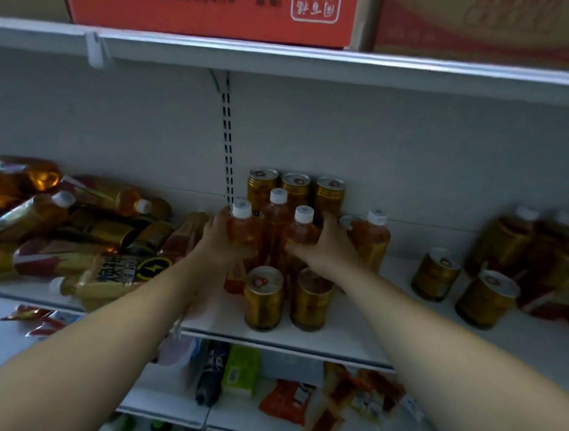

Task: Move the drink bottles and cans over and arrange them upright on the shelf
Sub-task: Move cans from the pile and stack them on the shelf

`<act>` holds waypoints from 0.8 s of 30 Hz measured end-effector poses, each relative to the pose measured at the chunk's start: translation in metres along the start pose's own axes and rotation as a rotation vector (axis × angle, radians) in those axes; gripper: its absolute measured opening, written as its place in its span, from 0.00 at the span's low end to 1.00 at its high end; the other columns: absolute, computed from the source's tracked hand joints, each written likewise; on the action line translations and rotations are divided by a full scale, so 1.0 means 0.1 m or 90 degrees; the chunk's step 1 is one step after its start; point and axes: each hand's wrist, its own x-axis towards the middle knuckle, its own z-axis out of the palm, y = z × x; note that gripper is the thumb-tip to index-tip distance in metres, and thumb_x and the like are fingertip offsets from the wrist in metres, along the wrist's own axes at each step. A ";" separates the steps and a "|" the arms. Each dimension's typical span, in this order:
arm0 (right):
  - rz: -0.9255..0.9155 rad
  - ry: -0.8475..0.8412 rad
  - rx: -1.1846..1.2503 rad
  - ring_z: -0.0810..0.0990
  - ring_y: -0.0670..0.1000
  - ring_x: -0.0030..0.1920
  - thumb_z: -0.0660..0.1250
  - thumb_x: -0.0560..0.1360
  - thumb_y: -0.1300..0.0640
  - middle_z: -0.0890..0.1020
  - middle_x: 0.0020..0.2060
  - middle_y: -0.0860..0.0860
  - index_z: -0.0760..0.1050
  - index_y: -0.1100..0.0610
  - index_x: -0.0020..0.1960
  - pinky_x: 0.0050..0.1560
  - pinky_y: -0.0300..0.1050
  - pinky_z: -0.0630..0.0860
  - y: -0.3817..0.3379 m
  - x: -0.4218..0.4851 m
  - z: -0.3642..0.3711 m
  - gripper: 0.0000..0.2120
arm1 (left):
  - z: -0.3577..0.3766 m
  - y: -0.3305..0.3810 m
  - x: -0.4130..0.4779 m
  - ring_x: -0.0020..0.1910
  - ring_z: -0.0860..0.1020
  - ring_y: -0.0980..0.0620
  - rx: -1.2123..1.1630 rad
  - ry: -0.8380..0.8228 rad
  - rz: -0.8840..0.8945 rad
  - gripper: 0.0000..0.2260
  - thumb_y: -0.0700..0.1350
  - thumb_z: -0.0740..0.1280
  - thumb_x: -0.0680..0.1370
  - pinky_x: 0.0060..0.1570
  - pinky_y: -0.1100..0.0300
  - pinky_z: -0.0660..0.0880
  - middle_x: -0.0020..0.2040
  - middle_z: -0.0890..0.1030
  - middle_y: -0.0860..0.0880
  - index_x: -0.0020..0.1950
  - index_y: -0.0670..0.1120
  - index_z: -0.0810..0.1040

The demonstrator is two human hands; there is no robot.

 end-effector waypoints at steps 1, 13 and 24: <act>0.004 -0.022 -0.001 0.69 0.56 0.68 0.75 0.66 0.40 0.67 0.71 0.53 0.54 0.50 0.76 0.64 0.56 0.71 -0.01 0.05 0.02 0.47 | 0.00 -0.01 0.02 0.60 0.75 0.46 -0.048 -0.027 0.007 0.31 0.39 0.75 0.65 0.59 0.40 0.72 0.60 0.76 0.44 0.65 0.48 0.70; -0.166 0.166 0.236 0.74 0.27 0.46 0.73 0.62 0.38 0.75 0.44 0.23 0.62 0.23 0.52 0.41 0.22 0.66 -0.33 -0.18 -0.31 0.26 | -0.35 0.43 -0.28 0.42 0.76 0.71 -0.148 0.216 0.096 0.30 0.49 0.76 0.63 0.33 0.75 0.70 0.47 0.77 0.63 0.56 0.66 0.63; -0.114 0.463 0.348 0.81 0.40 0.42 0.74 0.60 0.41 0.82 0.42 0.40 0.71 0.36 0.49 0.39 0.40 0.78 -0.10 -1.14 -1.11 0.20 | 0.19 1.27 -0.89 0.43 0.79 0.66 -0.299 -0.073 0.236 0.19 0.49 0.76 0.66 0.36 0.71 0.74 0.47 0.81 0.58 0.53 0.60 0.73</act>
